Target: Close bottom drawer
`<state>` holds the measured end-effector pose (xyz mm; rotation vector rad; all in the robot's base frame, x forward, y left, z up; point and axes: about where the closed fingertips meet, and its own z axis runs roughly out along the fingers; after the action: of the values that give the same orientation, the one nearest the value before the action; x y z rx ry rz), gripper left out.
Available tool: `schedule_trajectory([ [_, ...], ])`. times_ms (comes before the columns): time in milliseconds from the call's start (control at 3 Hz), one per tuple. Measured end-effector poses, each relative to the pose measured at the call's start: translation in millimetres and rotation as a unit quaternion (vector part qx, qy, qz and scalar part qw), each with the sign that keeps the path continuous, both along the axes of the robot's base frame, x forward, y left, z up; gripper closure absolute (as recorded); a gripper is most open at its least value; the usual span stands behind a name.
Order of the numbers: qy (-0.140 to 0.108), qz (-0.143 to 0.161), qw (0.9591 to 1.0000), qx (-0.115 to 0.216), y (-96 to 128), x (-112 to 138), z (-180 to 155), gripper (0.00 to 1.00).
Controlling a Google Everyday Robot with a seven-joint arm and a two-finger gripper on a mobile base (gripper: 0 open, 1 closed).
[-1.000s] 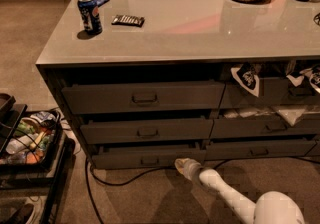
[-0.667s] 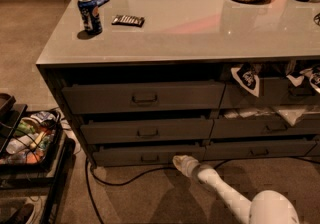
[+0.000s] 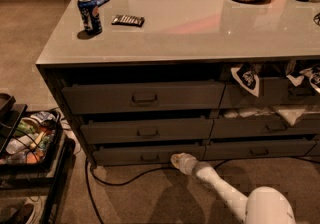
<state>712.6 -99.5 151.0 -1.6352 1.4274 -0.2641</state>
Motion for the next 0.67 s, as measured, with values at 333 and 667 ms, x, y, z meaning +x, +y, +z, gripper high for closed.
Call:
schedule_trajectory([
  [333, 0.016, 0.017, 0.9996, -0.015, 2.6, -12.0, -2.4, 1.0],
  [667, 0.029, 0.023, 0.9985, -0.041, 7.9, -17.0, 16.1, 1.0],
])
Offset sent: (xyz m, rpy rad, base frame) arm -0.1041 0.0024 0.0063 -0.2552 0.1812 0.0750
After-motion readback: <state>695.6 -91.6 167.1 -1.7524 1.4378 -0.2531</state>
